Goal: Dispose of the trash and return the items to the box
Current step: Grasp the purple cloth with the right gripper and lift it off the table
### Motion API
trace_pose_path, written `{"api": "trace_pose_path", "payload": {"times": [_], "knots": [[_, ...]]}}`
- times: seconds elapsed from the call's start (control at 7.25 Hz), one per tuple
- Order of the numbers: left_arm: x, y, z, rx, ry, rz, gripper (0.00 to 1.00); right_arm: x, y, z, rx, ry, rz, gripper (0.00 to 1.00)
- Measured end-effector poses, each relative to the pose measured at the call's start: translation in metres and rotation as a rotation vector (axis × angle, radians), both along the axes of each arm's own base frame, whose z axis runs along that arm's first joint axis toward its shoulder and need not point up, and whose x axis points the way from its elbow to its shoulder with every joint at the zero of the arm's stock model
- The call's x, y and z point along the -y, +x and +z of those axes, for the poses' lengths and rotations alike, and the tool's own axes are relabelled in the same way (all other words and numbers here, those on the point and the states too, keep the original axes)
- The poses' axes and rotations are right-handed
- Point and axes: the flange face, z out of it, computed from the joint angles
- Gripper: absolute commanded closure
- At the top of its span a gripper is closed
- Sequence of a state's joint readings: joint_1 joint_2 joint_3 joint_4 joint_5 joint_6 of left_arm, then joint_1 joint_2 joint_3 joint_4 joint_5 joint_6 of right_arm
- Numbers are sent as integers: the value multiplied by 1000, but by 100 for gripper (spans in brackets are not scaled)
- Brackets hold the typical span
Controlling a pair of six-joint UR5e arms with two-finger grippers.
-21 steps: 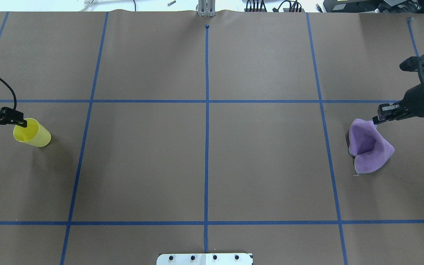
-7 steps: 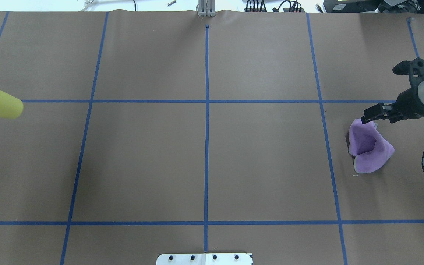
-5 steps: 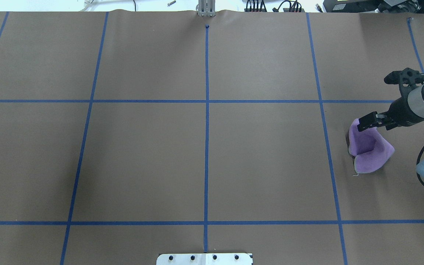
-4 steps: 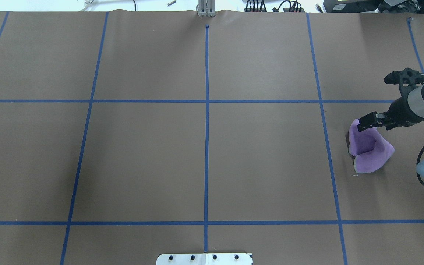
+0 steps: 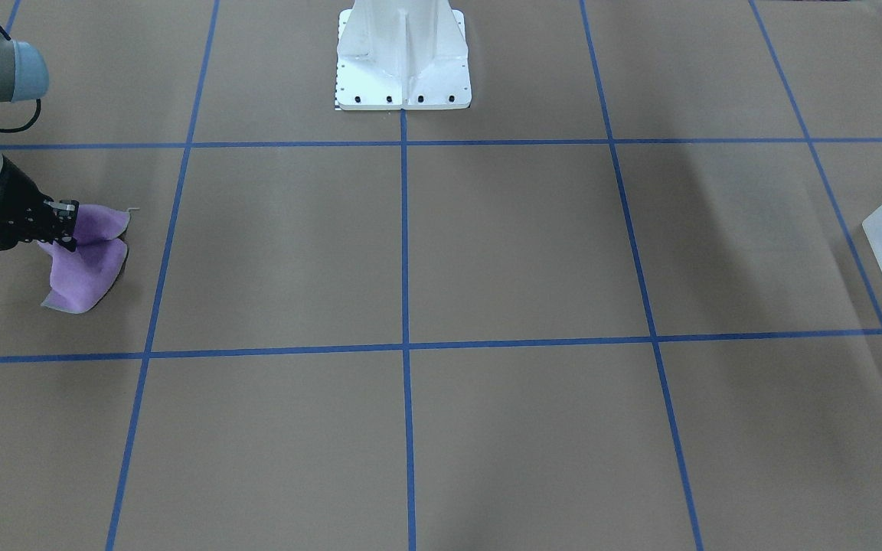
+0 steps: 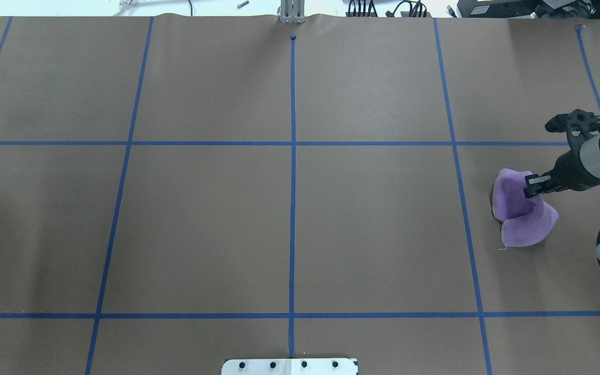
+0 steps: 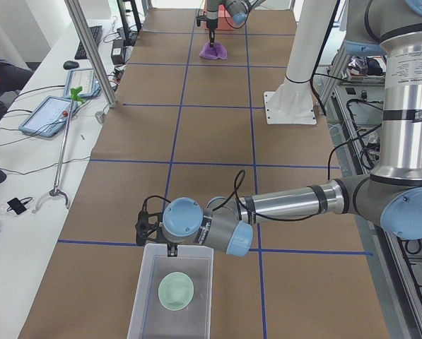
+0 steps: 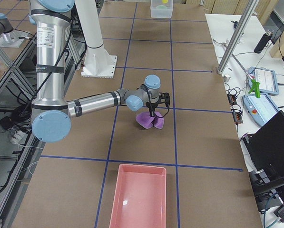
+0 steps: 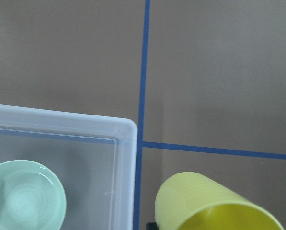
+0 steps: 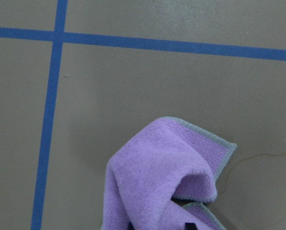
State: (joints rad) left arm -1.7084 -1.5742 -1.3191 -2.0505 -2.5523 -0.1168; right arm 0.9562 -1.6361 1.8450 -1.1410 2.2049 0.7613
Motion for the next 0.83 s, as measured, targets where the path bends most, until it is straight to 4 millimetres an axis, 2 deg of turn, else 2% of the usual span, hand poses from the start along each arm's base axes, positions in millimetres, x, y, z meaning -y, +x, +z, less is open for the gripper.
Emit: {"api": "trace_pose_path", "payload": {"times": [0.14,0.41,0.69,0.83], "knots": [[5,-18,27,38,12,17,100,6,28,-10,39,-10,29,100],[8,-43,67,131,3,64,100,23,104,-18,87,3,75,100],[5,-55,92,198,-42,73,100,26,181,-28,39,38,83,100],[9,-61,100,226,-87,49,100,22,208,-33,6,46,74,100]]}}
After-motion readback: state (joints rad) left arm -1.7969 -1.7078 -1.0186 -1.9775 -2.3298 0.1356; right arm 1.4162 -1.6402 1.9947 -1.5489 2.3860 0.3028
